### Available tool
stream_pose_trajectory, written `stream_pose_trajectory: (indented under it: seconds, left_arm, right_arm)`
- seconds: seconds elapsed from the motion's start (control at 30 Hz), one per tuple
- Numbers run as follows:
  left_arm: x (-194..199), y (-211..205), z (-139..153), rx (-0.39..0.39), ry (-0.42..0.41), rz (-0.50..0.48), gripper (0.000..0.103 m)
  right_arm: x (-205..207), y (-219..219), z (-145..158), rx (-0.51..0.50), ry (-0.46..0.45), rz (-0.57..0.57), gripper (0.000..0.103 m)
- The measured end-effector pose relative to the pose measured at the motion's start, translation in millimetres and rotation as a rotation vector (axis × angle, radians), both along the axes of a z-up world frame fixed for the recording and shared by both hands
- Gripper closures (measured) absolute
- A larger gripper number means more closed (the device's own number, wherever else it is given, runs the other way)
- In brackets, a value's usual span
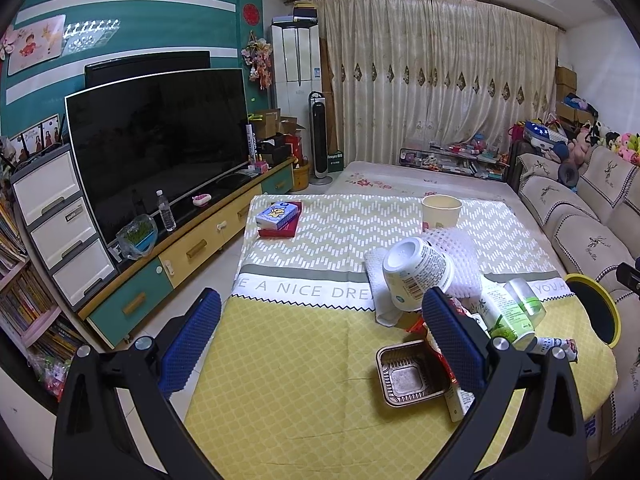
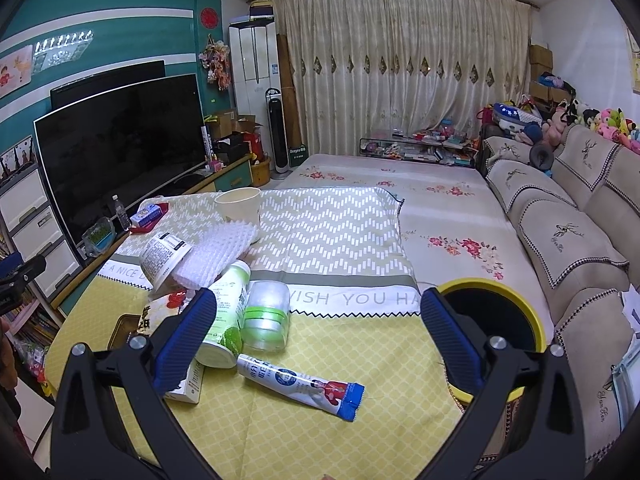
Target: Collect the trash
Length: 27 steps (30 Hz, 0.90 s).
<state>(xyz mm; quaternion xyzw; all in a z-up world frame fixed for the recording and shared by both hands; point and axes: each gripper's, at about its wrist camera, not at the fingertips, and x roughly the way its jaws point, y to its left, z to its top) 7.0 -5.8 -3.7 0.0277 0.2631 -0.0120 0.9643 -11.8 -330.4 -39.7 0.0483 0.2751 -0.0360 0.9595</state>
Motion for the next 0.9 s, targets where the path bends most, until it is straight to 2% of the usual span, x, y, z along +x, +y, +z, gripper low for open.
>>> stream_pose_trajectory:
  seconds: [0.9]
  left_arm:
    - [5.6, 9.5, -4.8, -0.008, 0.007, 0.022, 0.004]
  right_arm:
    - [4.6, -2.2, -6.3, 0.009, 0.019, 0.000, 0.006]
